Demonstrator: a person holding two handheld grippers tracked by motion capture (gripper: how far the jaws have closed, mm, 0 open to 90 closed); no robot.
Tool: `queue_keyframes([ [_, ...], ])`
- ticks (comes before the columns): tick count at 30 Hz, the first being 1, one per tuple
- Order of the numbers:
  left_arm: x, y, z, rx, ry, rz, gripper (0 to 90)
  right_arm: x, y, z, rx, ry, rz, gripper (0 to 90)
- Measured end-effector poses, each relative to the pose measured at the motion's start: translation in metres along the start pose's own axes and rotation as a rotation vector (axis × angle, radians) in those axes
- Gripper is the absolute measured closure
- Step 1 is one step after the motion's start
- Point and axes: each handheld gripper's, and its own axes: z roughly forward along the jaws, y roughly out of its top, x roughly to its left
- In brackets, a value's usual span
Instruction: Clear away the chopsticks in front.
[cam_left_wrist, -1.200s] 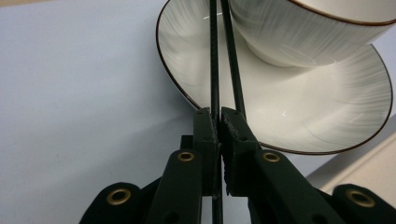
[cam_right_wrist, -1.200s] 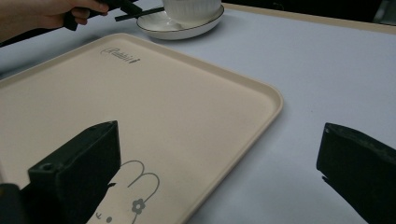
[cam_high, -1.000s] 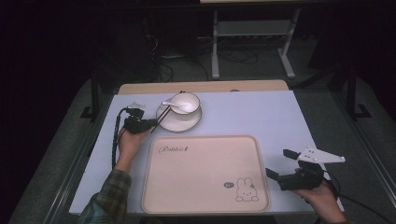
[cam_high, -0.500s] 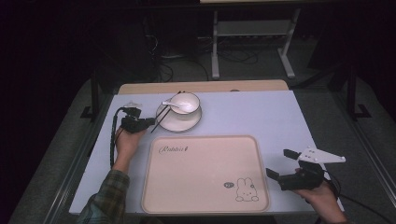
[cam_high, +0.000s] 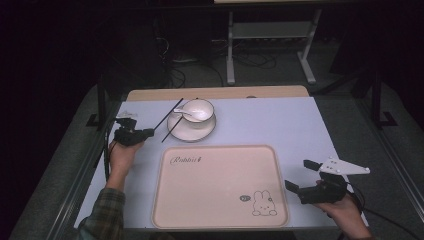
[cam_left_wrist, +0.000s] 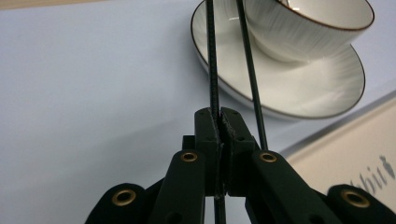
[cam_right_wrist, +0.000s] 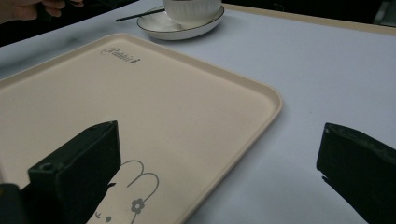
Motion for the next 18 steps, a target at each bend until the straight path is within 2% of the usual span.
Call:
queue_keyframes([
  [4, 0.002, -0.006, -0.011, 0.002, 0.003, 0.001, 86.3, 0.000, 0.000, 0.000, 0.000, 0.001, 0.000, 0.0],
  [6, 0.004, -0.011, -0.024, 0.001, 0.004, 0.006, 86.2, 0.000, 0.001, 0.001, 0.001, 0.001, -0.001, 0.0],
  [7, 0.004, -0.011, -0.024, 0.001, 0.004, 0.006, 86.2, 0.001, 0.001, 0.001, 0.001, 0.001, -0.001, 0.0],
  [10, 0.005, -0.018, -0.038, 0.000, 0.008, 0.011, 86.2, 0.001, 0.001, 0.001, 0.001, 0.001, -0.003, 0.0],
  [18, 0.003, -0.031, -0.057, 0.001, -0.006, 0.006, 86.2, 0.001, 0.002, 0.001, -0.001, -0.001, -0.008, 0.0],
])
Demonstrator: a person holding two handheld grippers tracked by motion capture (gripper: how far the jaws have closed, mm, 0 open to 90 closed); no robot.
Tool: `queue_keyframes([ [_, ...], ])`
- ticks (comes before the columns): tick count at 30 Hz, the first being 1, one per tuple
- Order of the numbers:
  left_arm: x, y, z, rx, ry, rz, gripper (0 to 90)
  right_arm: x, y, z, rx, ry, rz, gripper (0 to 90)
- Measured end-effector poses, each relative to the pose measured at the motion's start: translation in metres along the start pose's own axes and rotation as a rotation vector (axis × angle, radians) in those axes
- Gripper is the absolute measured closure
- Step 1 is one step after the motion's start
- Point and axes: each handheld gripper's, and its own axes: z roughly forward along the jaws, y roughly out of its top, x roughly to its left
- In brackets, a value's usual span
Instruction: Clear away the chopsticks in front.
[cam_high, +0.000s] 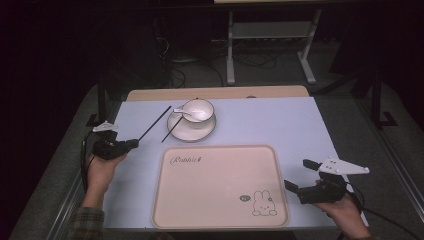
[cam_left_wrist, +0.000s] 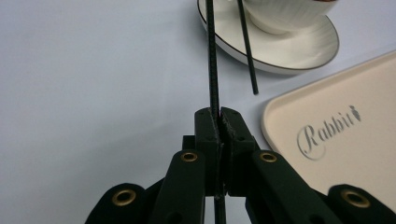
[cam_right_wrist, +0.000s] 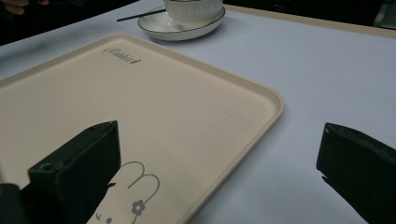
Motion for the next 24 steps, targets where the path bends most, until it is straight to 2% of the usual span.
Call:
queue_keyframes([
  [5, -0.004, -0.009, -0.006, 0.013, -0.009, 0.011, 86.2, 0.000, 0.000, 0.000, -0.001, 0.000, -0.001, 0.0],
  [13, -0.018, -0.018, -0.015, 0.016, -0.056, 0.031, 86.2, 0.000, 0.000, -0.001, -0.002, -0.002, -0.002, 0.0],
  [17, -0.031, -0.025, -0.016, 0.024, -0.117, 0.030, 86.2, 0.000, 0.000, 0.000, 0.000, -0.003, -0.003, 0.0],
  [23, -0.046, -0.026, -0.017, 0.031, -0.153, 0.062, 86.2, 0.000, 0.000, 0.000, 0.000, -0.002, -0.002, 0.0],
  [24, -0.052, -0.025, -0.016, 0.035, -0.165, 0.080, 86.1, 0.000, 0.000, 0.000, 0.000, -0.002, -0.002, 0.0],
])
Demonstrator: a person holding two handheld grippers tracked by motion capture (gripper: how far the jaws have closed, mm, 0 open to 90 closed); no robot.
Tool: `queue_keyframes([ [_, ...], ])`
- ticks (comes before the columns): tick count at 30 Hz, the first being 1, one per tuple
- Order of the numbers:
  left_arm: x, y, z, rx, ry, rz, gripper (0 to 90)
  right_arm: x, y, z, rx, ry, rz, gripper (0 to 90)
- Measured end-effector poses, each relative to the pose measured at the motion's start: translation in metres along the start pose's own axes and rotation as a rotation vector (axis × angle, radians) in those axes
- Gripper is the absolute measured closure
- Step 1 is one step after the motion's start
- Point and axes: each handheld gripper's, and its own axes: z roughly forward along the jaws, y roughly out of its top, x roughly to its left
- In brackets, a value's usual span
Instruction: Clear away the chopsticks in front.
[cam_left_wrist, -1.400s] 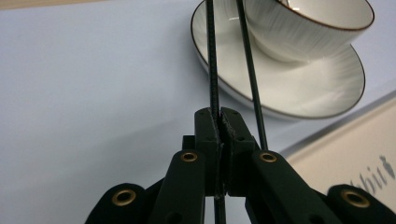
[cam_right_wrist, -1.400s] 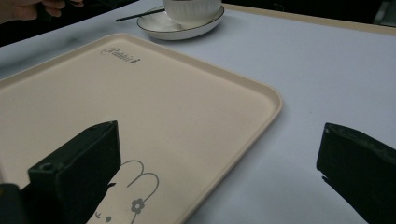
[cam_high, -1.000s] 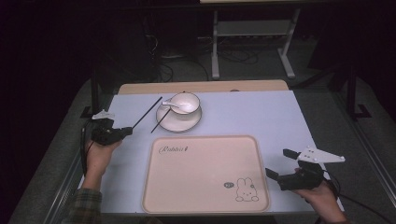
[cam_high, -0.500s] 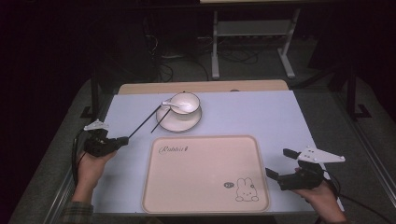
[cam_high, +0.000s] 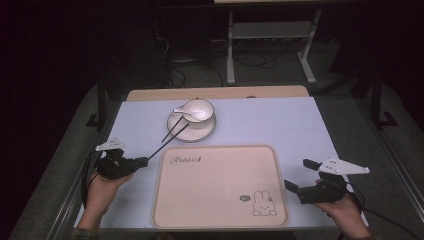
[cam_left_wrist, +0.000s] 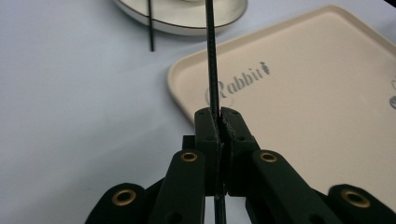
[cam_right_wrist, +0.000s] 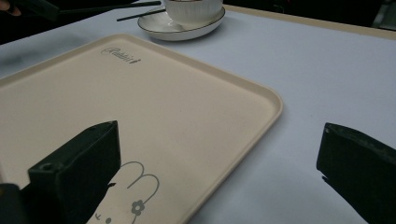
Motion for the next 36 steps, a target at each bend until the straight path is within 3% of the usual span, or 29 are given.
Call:
queue_keyframes([
  [8, -0.024, 0.005, 0.017, 0.043, -0.050, 0.070, 86.2, 0.000, 0.000, 0.000, 0.001, 0.002, -0.002, 0.0],
  [18, -0.049, 0.007, 0.040, 0.104, -0.119, 0.129, 86.1, 0.000, 0.000, 0.001, 0.002, 0.004, -0.002, 0.0],
  [28, -0.054, 0.000, 0.060, 0.182, -0.126, 0.153, 86.0, 0.000, 0.000, 0.001, 0.003, 0.004, -0.002, 0.0],
  [36, -0.051, -0.006, 0.068, 0.242, -0.106, 0.174, 85.5, 0.000, 0.000, 0.001, 0.003, 0.005, -0.002, 0.0],
])
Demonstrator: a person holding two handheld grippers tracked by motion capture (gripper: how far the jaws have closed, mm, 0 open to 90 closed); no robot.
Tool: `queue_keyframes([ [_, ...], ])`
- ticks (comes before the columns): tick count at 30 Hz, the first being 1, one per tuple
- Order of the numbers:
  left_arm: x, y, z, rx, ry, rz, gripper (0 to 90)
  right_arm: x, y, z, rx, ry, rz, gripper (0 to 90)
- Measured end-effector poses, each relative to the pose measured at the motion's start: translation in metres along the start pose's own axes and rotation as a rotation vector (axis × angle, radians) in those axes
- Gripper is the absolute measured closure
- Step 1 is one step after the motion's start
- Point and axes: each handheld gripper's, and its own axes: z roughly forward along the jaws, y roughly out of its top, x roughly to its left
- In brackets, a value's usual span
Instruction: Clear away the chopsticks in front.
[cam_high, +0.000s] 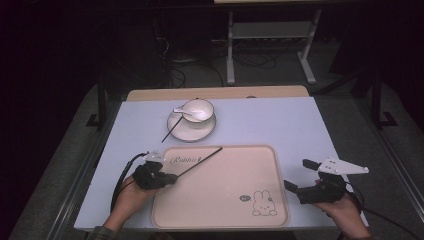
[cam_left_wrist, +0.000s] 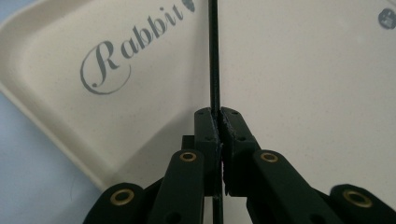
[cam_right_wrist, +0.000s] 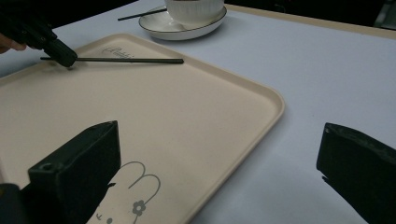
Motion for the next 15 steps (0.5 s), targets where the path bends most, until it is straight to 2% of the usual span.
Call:
queue_keyframes([
  [5, -0.0009, -0.0005, 0.0032, 0.023, 0.008, 0.006, 85.4, -0.0001, 0.0001, -0.0003, -0.001, 0.000, 0.000, 0.0],
  [15, 0.0001, -0.0014, 0.0032, 0.013, 0.001, -0.008, 83.7, -0.0001, 0.0002, -0.0009, -0.004, -0.001, -0.001, 0.0],
])
